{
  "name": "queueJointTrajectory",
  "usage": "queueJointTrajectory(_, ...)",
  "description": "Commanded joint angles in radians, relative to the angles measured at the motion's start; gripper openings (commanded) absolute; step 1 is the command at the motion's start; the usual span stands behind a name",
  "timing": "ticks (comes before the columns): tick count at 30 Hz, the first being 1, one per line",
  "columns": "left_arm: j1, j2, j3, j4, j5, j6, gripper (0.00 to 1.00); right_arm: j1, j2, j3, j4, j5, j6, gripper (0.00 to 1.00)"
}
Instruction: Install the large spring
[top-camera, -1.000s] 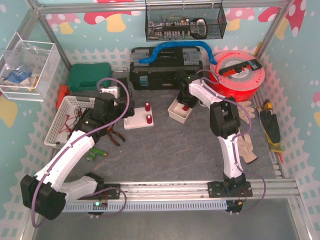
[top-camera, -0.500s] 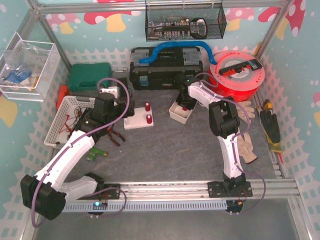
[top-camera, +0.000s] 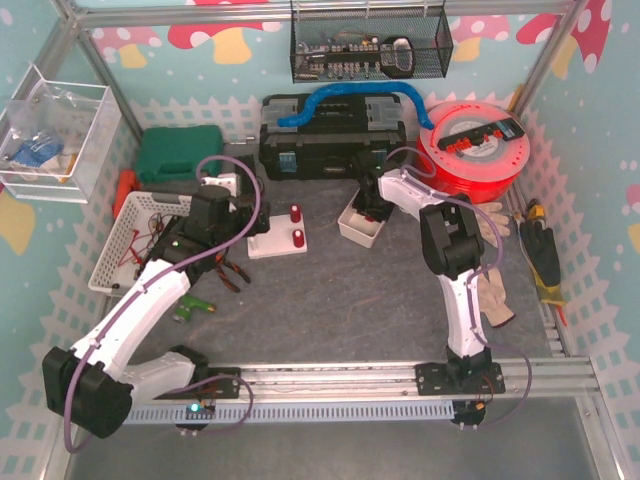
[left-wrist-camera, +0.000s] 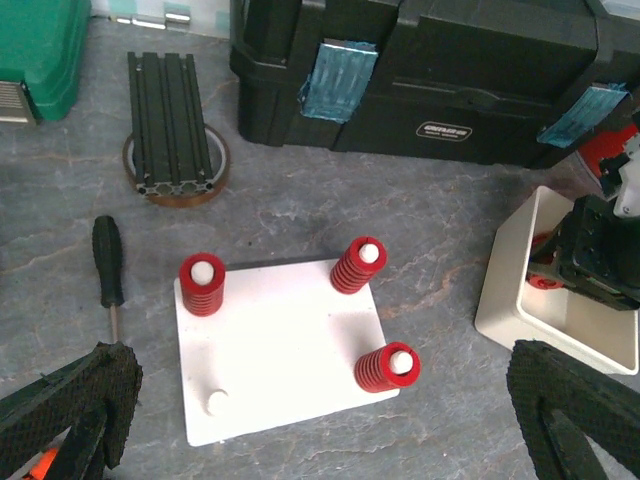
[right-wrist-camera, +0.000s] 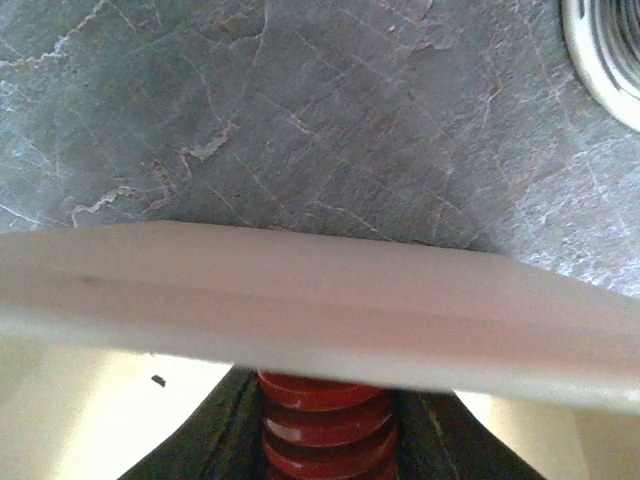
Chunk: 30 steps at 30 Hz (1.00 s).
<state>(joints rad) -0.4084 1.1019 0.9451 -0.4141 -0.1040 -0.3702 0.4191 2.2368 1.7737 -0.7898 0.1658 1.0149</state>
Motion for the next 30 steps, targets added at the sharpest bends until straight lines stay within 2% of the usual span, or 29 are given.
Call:
queueJointTrajectory(1, -0.004, 0.024, 0.033, -0.004, 0.010, -0.003, 0.99, -0.002, -0.068, -0.063, 0.062, 0.005, -0.055, 0.16)
queueJointTrajectory(8, -0.030, 0.027, 0.047, -0.026, 0.004, -0.037, 0.99, 0.004, -0.219, -0.182, 0.159, -0.049, -0.155, 0.13)
queueJointTrajectory(16, -0.030, 0.040, 0.093, -0.020, 0.086, -0.052, 0.98, 0.020, -0.452, -0.357, 0.285, -0.111, -0.324, 0.10)
queueJointTrajectory(24, -0.030, 0.093, 0.175, -0.009, 0.210, -0.082, 0.85, 0.106, -0.653, -0.561, 0.567, -0.246, -0.657, 0.07)
queueJointTrajectory(30, -0.032, 0.139, 0.237, -0.009, 0.381, -0.143, 0.75, 0.207, -0.773, -0.705, 0.787, -0.326, -0.897, 0.07)
